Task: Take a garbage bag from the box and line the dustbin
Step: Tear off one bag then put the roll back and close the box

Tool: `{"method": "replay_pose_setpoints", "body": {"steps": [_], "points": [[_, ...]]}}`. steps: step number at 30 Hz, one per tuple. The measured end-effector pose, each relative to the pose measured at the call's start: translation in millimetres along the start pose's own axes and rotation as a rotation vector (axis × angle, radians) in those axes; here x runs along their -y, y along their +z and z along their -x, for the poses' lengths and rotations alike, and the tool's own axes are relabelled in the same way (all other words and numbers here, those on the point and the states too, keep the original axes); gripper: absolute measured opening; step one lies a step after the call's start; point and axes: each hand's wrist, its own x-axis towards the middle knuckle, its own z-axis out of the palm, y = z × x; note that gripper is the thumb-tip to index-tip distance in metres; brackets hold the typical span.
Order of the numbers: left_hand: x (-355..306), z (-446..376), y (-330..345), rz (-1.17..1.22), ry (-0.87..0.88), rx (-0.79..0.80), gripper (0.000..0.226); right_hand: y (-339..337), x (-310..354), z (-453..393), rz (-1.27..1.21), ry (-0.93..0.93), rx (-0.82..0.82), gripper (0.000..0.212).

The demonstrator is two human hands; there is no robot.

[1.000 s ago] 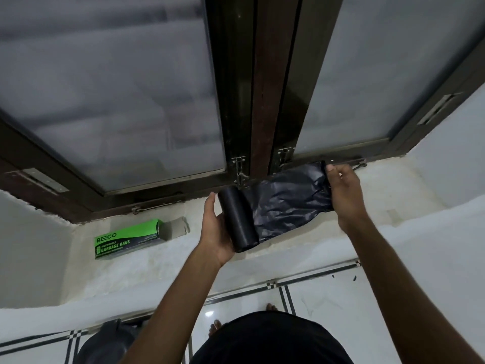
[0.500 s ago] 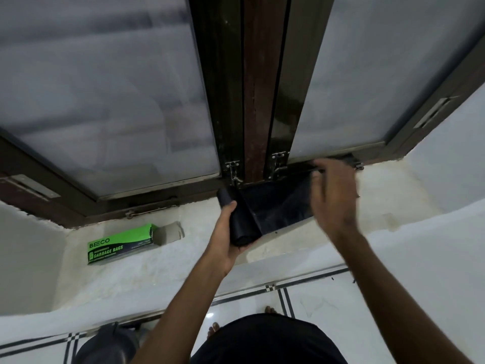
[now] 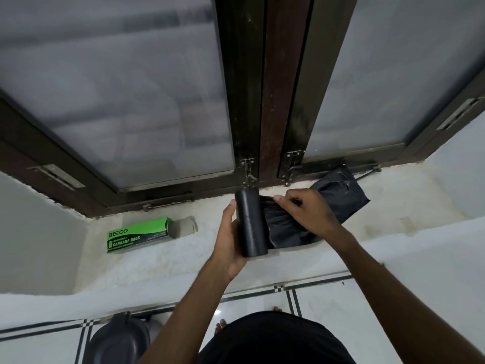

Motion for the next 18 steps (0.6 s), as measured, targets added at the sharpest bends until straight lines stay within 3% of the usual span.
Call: {"method": "replay_pose_setpoints", "body": {"steps": [8, 18], "points": [[1.8, -6.6, -7.7, 0.09, -0.015, -0.037, 0.075, -57.1, -22.7, 12.1, 0.15, 0.058, 0.027, 0.052], [-2.5, -7.0, -14.6, 0.002, -0.02, -0.067, 0.061, -103.1, -52.9, 15.2, 0.454, 0.08, 0.045, 0.047]]}}
